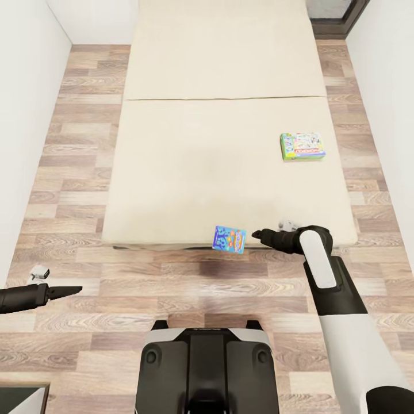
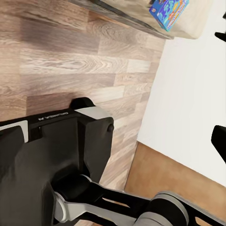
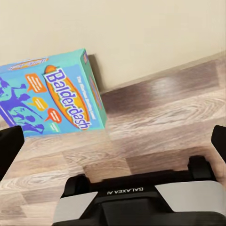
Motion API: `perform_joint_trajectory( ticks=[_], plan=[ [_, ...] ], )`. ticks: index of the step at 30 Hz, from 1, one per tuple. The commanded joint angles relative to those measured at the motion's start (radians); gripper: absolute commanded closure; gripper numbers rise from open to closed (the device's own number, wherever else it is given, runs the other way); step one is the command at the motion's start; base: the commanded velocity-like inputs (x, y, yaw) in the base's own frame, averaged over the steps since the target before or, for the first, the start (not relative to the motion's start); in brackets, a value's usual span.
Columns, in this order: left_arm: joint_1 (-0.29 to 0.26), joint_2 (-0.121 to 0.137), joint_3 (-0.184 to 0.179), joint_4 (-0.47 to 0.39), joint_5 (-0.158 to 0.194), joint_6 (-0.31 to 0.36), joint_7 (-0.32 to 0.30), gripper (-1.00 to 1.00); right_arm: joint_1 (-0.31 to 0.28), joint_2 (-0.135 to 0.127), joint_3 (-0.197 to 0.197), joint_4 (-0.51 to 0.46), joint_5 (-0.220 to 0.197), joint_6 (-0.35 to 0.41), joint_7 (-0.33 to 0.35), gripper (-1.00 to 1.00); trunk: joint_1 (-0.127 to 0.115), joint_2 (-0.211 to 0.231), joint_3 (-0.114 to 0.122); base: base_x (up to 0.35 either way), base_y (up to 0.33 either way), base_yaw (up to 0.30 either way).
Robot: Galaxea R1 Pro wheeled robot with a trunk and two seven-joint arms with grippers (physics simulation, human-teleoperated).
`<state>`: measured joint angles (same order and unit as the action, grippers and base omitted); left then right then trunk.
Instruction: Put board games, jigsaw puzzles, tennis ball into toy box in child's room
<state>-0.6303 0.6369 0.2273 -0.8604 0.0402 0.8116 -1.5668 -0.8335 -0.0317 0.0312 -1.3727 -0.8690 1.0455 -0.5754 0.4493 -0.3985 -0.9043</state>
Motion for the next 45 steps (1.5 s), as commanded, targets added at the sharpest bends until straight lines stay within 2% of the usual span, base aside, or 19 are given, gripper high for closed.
perform_joint_trajectory(
  ticks=[1, 18, 32, 45],
  plan=[
    [0.0, 0.0, 0.0, 0.0, 0.0, 0.011, -0.004, -1.0, 0.003, -0.001, 0.002, -0.003, -0.009, 0.002, -0.01, -1.0, 0.001, -0.001, 0.001, 0.0, 0.0, 0.0],
    [0.0, 0.001, 0.001, 0.0, -0.002, 0.01, -0.004, -1.0, 0.024, -0.002, 0.002, -0.053, -0.01, 0.002, -0.015, -1.0, 0.001, -0.001, 0.029, 0.0, 0.0, 0.0],
    [0.0, 0.001, 0.0, 0.0, -0.002, 0.01, -0.004, -1.0, 0.192, -0.017, -0.005, -0.044, -0.005, -0.002, -0.016, -1.0, 0.001, -0.001, 0.052, 0.0, 0.0, 0.0],
    [0.0, 0.0, 0.0, 0.0, -0.003, 0.009, -0.004, -1.0, 0.384, -0.022, -0.003, -0.045, 0.0, -0.133, -0.016, -1.0, 0.001, -0.001, 0.074, 0.0, 0.0, 0.0]
  ],
)
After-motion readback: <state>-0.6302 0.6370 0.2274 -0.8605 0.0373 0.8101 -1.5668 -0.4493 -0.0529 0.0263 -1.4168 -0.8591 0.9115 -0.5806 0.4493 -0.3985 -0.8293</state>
